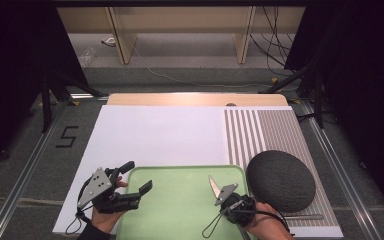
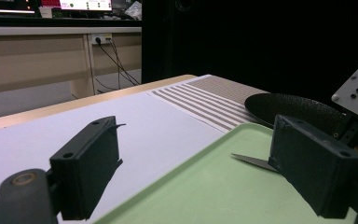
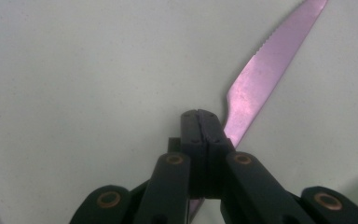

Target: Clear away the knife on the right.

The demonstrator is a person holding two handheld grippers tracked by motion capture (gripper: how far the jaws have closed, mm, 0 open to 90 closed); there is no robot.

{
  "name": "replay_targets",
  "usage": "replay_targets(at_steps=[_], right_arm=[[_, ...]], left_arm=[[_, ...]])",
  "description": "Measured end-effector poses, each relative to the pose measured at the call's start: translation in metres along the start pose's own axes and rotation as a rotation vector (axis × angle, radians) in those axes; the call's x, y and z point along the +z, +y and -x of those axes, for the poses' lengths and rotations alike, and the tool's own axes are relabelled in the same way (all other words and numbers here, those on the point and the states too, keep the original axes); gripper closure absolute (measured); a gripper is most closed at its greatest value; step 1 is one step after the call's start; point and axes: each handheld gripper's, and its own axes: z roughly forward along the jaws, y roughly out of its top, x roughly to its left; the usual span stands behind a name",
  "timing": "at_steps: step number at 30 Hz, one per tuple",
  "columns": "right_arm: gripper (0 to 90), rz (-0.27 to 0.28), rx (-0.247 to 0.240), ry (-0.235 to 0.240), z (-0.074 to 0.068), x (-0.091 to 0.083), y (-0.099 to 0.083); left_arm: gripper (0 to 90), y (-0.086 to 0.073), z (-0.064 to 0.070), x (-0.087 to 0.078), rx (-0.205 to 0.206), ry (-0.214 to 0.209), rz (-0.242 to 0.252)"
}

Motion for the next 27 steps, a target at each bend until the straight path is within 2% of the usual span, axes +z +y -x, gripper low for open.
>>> replay_targets(at_steps=[1, 2, 5, 6, 7, 9, 12, 14, 16, 24, 26, 27], right_arm=[[90.0, -0.003, -0.012, -0.003, 0.002, 0.000, -0.001], [90.0, -0.004, 0.007, -0.003, 0.002, -0.001, -0.001], [90.0, -0.011, 0.018, -0.010, 0.004, -0.001, -0.002], [90.0, -0.003, 0.001, -0.013, 0.006, -0.001, -0.003], [90.0, -0.005, 0.003, -0.016, 0.007, -0.001, -0.004], [90.0, -0.016, 0.025, -0.015, 0.007, -0.002, -0.005], [90.0, -0.017, 0.014, -0.020, 0.011, -0.003, -0.006], [90.0, -0.027, 0.041, -0.019, 0.011, -0.004, -0.007], [90.0, -0.027, 0.027, -0.026, 0.013, -0.003, -0.008], [90.0, -0.047, 0.068, -0.028, 0.015, -0.006, -0.012], [90.0, -0.041, 0.053, -0.029, 0.017, -0.006, -0.014], [90.0, -0.044, 0.067, -0.028, 0.016, -0.006, -0.015]], left_arm=[[15.2, 0.000, 0.000, 0.000, 0.000, 0.000, 0.001], [15.2, 0.000, 0.000, 0.000, -0.001, 0.000, 0.002], [15.2, 0.000, 0.000, 0.000, 0.000, 0.001, 0.000], [15.2, 0.000, 0.000, 0.000, 0.001, 0.000, 0.000], [15.2, 0.000, 0.000, 0.000, 0.000, 0.001, 0.000], [15.2, 0.000, 0.000, 0.000, -0.001, 0.001, 0.000], [15.2, 0.000, 0.000, 0.000, 0.000, 0.001, 0.001], [15.2, 0.000, 0.000, 0.000, 0.001, 0.001, 0.001], [15.2, 0.000, 0.000, 0.000, 0.001, 0.001, 0.001], [15.2, 0.000, 0.000, 0.000, 0.000, 0.002, 0.000], [15.2, 0.000, 0.000, 0.000, 0.000, 0.002, 0.000], [15.2, 0.000, 0.000, 0.000, 0.000, 0.002, 0.000]])
